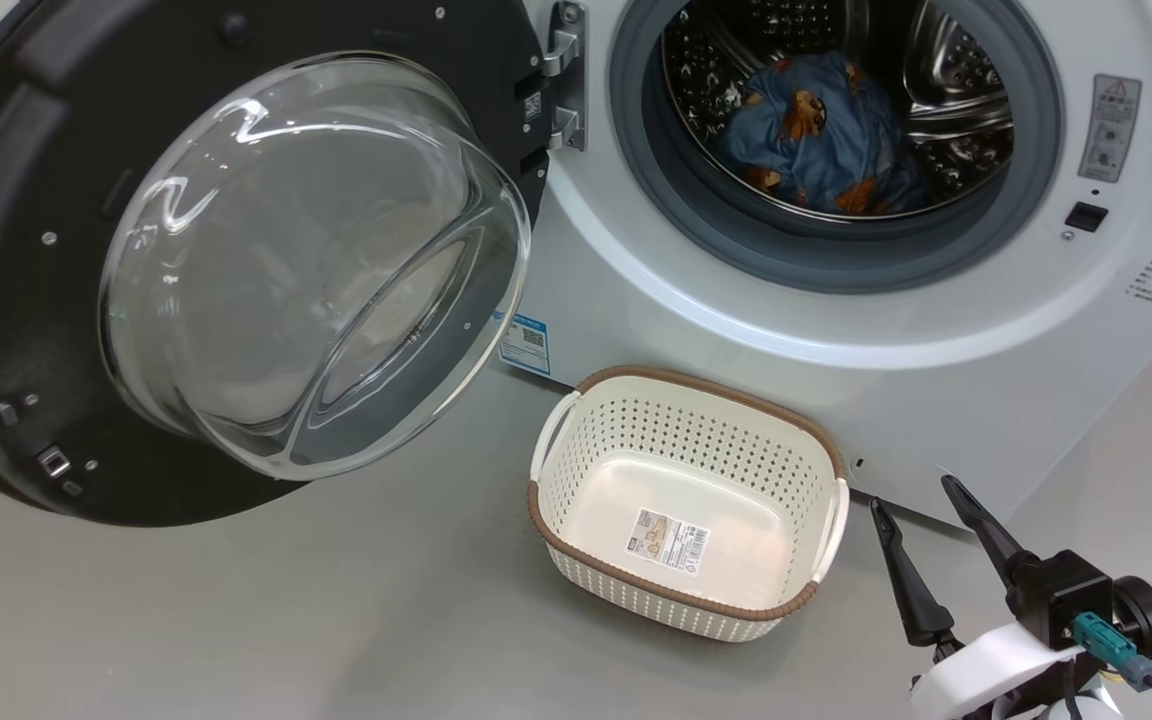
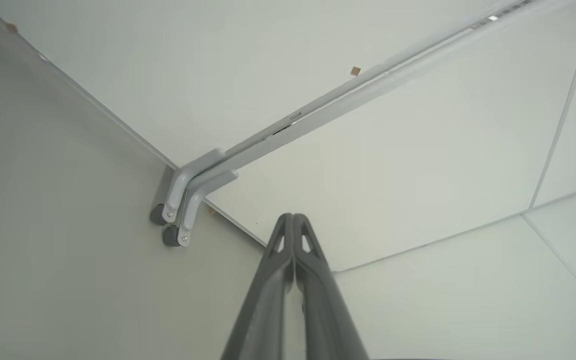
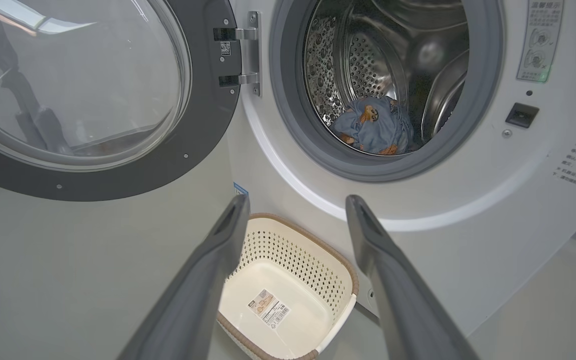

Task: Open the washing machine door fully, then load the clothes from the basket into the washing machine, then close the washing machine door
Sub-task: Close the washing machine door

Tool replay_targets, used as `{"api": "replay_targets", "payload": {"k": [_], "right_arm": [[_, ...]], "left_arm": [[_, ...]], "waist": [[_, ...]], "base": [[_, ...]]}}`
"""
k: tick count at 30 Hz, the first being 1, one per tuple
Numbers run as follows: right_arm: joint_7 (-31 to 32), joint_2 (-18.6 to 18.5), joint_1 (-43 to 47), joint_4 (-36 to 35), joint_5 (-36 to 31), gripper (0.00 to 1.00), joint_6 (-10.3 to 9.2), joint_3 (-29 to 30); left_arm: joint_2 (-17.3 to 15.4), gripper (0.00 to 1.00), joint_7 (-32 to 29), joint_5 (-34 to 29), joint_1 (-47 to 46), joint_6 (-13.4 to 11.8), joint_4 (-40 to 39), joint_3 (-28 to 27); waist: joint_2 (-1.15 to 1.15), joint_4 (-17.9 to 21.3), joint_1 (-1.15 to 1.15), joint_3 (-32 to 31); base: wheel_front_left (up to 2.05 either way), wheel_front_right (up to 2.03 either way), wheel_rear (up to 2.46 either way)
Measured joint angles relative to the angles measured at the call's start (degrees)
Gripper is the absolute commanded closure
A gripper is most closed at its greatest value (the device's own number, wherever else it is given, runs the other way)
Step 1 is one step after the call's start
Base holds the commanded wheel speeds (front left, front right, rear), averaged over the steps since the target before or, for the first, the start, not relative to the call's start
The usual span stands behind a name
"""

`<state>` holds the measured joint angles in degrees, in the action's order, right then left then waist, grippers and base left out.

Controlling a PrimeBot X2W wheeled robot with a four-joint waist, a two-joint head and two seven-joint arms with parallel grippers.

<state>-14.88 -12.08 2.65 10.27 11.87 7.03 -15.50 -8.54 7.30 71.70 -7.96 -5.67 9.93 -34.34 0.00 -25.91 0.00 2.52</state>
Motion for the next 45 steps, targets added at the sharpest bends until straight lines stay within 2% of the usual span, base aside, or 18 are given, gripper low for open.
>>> {"api": "replay_targets", "payload": {"k": [5,11,14,22,29,45], "right_arm": [[0.00,-0.31,-0.50,0.49,-0.01,0.00,0.00,-0.49],[0.00,-1.16,-0.50,0.79,-0.01,0.00,0.00,0.38],[0.00,-1.81,-0.50,0.98,0.00,0.00,0.00,0.92],[0.00,-2.21,-0.65,1.24,0.02,0.00,0.00,0.00],[0.00,-2.23,-0.74,1.26,0.14,0.00,0.00,0.05],[0.00,-2.74,-0.96,1.25,0.21,0.00,0.00,0.84]], "left_arm": [[-6.35,1.00,-3.54,3.75,-5.13,-0.73,2.38,-5.08],[-11.45,1.00,-6.46,7.83,-11.90,-1.42,7.42,-9.13],[-13.56,1.00,-7.33,8.16,-14.07,-1.43,10.26,-9.26],[-15.91,1.00,-11.25,10.48,-19.21,-1.75,16.51,-9.83],[-16.59,1.00,-17.45,12.37,-19.93,-1.75,22.46,-7.37],[-20.80,1.00,-30.70,13.66,-21.32,-1.75,30.43,-3.31]], "waist": [[0.00,1.75,0.00,0.60],[0.00,3.36,0.00,1.51],[0.00,3.73,0.00,1.79],[0.00,4.58,0.00,1.71],[0.00,6.13,0.00,1.51],[0.00,10.13,0.00,1.82]], "base": [[0.00,0.00,0.00],[0.00,0.00,0.00],[0.00,0.00,0.00],[0.00,0.00,0.00],[0.00,0.00,0.00],[0.00,0.00,0.00]]}}
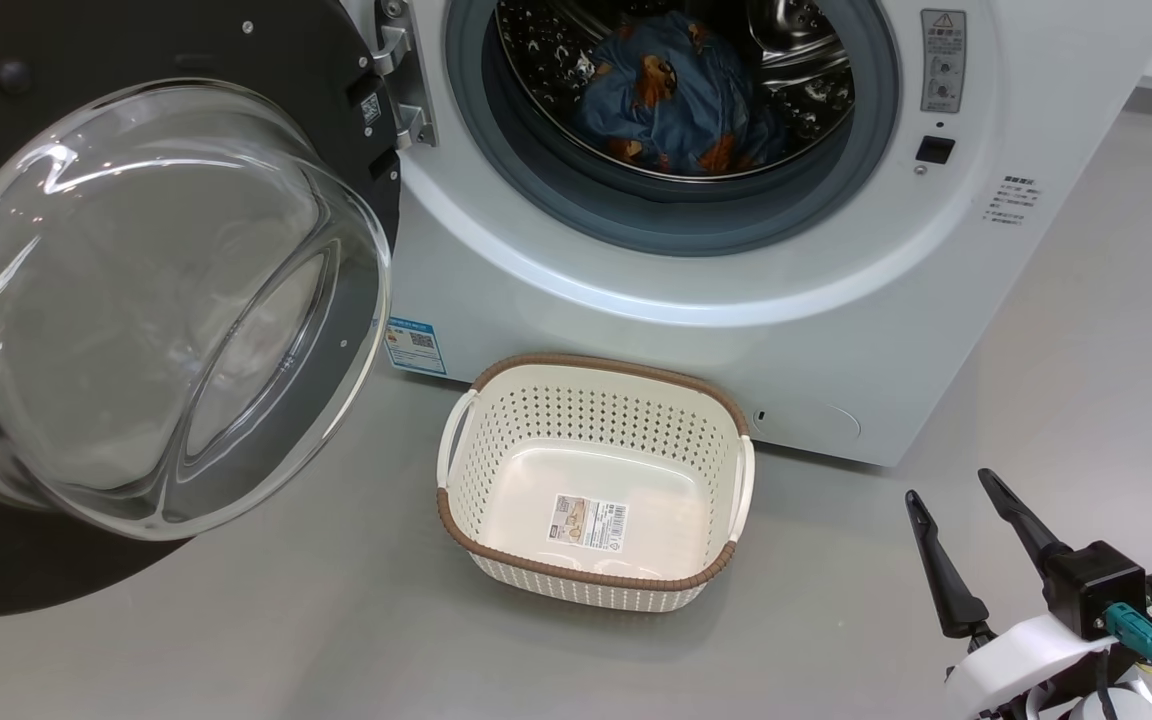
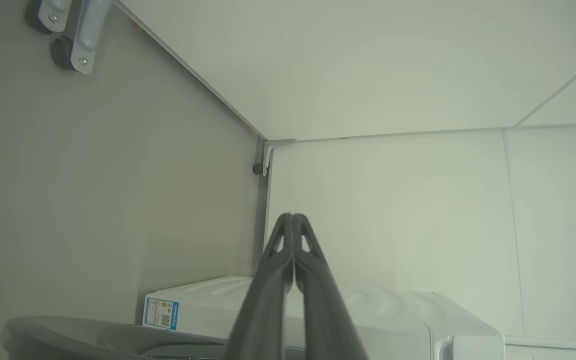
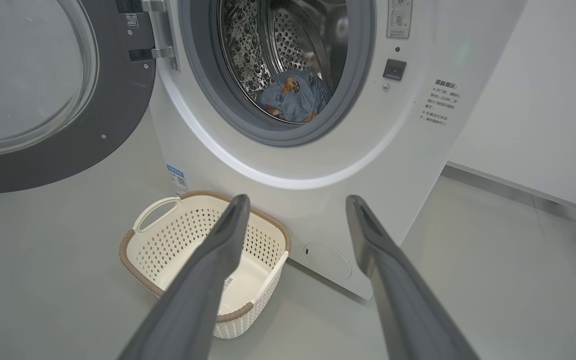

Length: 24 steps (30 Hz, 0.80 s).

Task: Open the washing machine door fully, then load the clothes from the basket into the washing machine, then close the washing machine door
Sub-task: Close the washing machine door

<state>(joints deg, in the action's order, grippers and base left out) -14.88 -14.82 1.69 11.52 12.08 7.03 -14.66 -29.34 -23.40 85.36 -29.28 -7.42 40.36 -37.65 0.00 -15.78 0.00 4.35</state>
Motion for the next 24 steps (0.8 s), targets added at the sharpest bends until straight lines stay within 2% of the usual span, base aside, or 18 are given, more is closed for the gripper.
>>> {"api": "replay_targets", "payload": {"k": [13,19,24], "right_arm": [[0.00,-0.12,0.03,-0.02,0.51,0.00,0.00,1.27],[0.00,-0.04,0.07,-0.05,0.52,0.00,0.00,1.66],[0.00,-0.03,0.12,-0.07,0.52,0.00,0.00,1.71]], "left_arm": [[-0.68,1.00,-8.40,-0.02,-1.28,0.00,0.71,4.95],[0.54,1.00,-13.82,3.19,-2.19,0.01,-0.65,6.06],[1.30,1.00,-16.03,3.58,-2.35,0.01,-1.05,6.11]], "waist": [[0.00,0.78,0.00,0.12],[0.00,0.36,0.00,-0.06],[0.00,-0.15,0.00,-0.18]], "base": [[0.00,0.00,0.00],[0.00,0.00,0.00],[0.00,0.00,0.00]]}}
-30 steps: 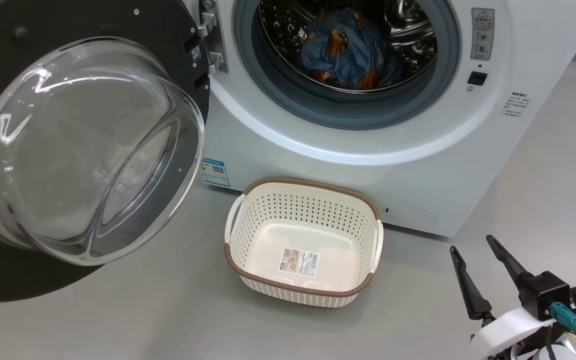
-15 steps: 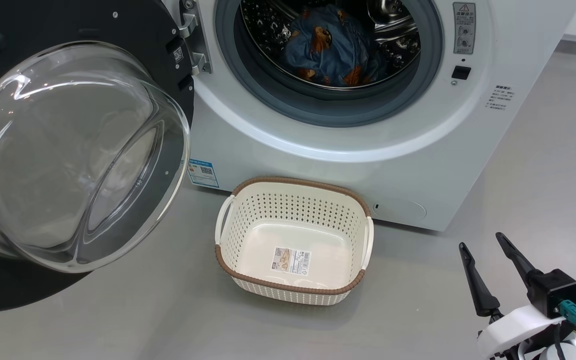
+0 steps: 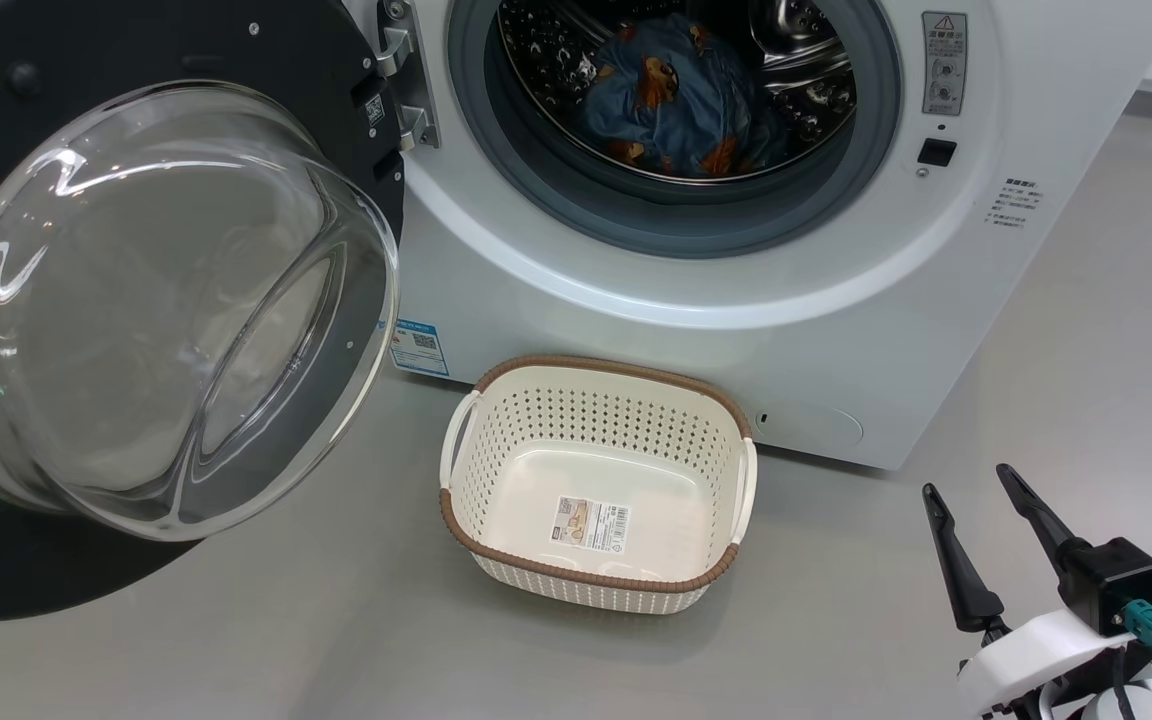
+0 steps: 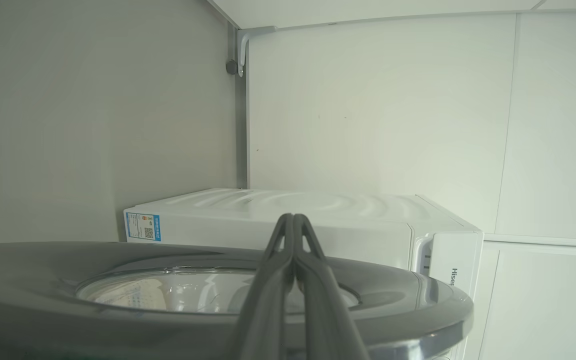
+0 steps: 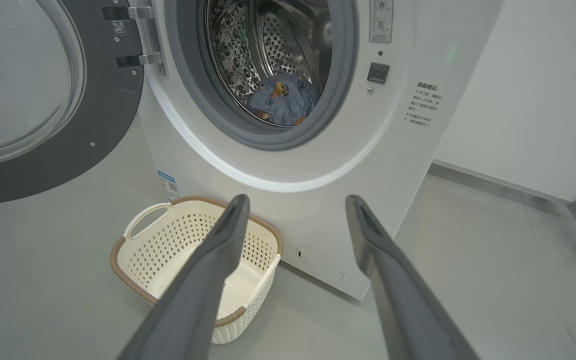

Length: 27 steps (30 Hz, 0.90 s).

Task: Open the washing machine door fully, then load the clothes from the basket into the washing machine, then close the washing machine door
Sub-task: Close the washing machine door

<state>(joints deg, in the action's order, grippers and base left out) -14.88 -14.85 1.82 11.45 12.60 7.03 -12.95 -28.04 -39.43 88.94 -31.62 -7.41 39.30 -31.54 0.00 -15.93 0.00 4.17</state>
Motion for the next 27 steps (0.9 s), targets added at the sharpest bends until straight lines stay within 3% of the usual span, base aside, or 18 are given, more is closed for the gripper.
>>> {"api": "replay_targets", "payload": {"k": [27], "right_arm": [[0.00,0.08,0.92,-0.14,0.00,0.00,0.00,1.45]], "left_arm": [[5.15,1.00,-10.40,3.05,4.17,1.96,-6.11,3.58]], "waist": [[0.00,-2.78,0.00,-0.59]], "base": [[0.00,0.00,0.00]]}}
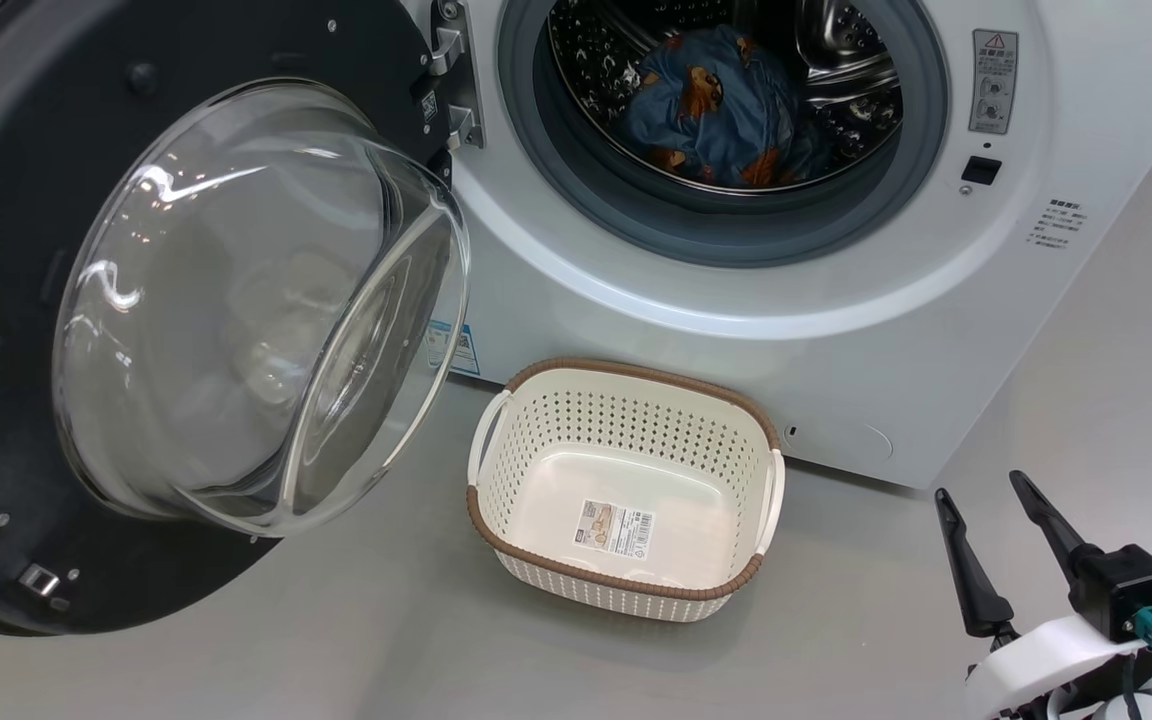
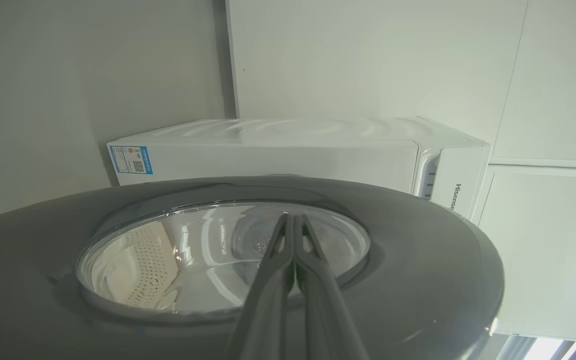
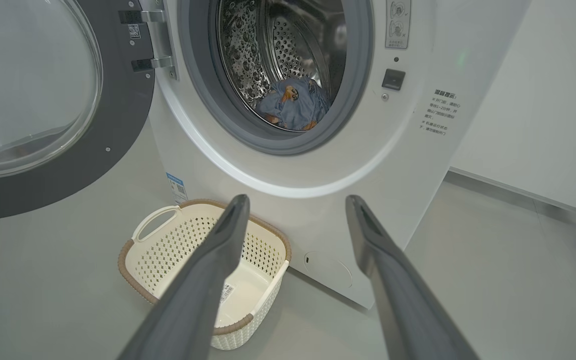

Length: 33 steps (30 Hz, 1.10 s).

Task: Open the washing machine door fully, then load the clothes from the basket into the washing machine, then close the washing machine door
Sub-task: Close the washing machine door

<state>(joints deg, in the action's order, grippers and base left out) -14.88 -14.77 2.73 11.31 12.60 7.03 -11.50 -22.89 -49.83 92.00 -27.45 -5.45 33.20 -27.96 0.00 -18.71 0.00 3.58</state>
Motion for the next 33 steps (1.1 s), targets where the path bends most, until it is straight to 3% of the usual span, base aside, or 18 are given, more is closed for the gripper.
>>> {"api": "replay_targets", "payload": {"k": [16,33], "right_arm": [[0.00,2.07,0.09,-0.24,0.00,0.00,0.00,-0.53],[0.00,4.01,0.30,-0.18,0.00,0.00,0.00,-0.24]], "left_arm": [[3.31,1.00,-5.89,2.53,5.66,1.49,-6.64,1.60],[9.02,1.00,-10.70,5.65,13.81,2.18,-20.23,2.54]], "waist": [[0.00,0.22,0.00,0.04],[0.00,3.54,0.00,-0.55]], "base": [[0.00,0.00,0.00],[0.00,0.00,0.00]]}}
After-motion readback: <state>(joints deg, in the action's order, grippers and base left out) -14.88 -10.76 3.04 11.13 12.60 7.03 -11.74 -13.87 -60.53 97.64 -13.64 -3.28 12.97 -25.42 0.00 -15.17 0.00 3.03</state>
